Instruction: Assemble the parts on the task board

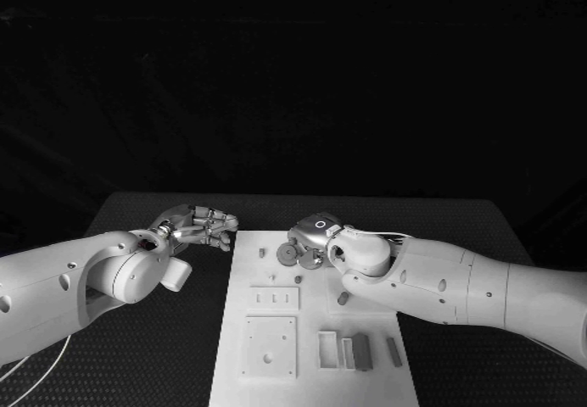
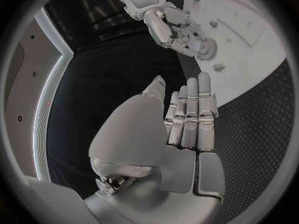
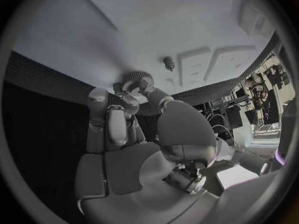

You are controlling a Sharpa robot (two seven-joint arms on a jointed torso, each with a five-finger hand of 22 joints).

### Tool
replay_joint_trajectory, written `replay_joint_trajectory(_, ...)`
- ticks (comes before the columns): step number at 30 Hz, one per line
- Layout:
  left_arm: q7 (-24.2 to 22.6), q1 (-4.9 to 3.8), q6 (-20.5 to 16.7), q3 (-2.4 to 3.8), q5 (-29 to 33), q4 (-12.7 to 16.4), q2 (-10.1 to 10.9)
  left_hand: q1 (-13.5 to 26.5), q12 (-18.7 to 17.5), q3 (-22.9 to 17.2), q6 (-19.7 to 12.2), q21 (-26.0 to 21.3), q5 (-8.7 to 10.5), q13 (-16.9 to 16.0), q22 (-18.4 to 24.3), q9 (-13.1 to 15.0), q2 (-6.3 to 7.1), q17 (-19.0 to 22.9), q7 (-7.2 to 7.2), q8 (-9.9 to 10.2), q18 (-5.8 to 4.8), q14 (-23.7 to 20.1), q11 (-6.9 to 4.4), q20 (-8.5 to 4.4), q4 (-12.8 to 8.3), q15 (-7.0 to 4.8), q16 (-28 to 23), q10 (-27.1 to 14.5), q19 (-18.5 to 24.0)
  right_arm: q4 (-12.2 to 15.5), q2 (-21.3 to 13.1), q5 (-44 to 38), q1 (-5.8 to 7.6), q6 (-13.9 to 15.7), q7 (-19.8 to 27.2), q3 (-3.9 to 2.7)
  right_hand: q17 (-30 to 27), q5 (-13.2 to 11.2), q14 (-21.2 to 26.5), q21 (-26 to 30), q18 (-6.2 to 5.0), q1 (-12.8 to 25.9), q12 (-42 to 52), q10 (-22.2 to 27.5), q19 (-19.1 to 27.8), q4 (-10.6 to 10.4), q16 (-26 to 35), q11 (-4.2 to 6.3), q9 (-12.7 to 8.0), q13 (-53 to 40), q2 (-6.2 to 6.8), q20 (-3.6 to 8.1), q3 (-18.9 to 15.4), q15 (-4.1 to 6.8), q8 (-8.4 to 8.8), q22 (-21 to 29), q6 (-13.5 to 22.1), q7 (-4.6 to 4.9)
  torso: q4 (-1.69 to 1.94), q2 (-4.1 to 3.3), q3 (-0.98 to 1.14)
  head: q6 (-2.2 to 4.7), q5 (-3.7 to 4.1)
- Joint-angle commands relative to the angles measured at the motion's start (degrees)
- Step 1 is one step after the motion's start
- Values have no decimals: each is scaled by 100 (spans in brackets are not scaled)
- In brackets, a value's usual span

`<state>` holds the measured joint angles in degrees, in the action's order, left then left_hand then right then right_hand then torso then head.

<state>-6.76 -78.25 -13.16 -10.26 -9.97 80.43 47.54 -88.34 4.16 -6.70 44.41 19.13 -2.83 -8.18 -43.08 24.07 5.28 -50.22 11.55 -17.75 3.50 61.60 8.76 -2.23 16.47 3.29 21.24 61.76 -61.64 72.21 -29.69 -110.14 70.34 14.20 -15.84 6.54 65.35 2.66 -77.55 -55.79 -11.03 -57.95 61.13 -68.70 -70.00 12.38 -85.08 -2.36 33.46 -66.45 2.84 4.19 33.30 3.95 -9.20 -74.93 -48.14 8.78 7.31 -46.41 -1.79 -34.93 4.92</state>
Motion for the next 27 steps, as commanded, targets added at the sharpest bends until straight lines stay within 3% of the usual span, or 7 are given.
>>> replay_joint_trajectory(1,-9,-6,51,3,-17,14,-2,44,-33,-26,-39,-27,-6,-3,-9,-8,0,-7,59,36,145,52,39,-25,19,-6,-35,-13,-6,-37,-7,169,-13,-197,118,9,-16,13,55,18,-397,41,0,36,52,75,33,12,-25,-3,-120,-20,-25,-5,-27,-97,-4,-3,1,-1,-4,-3,8)
replay_joint_trajectory(13,-1,-6,44,3,-17,21,7,50,-35,-29,-52,-31,-6,-1,-12,-10,4,-15,64,42,147,52,42,-24,16,-5,-45,-23,-3,-42,-29,307,-13,-262,141,9,-24,13,82,24,-397,96,-10,59,78,361,43,48,-103,-4,-397,-38,-39,29,94,-99,272,-40,4,2,-8,-7,9)
replay_joint_trajectory(27,-1,-5,41,2,-18,10,5,47,-34,-36,-62,-36,-6,0,-17,-10,7,-27,68,45,149,54,44,-23,13,-4,-58,-32,-3,-15,-87,372,-13,-275,140,10,-21,12,81,20,-397,63,-9,60,81,418,41,58,-102,-6,-394,-34,-30,38,88,-102,274,-50,-6,-4,-6,-7,21)
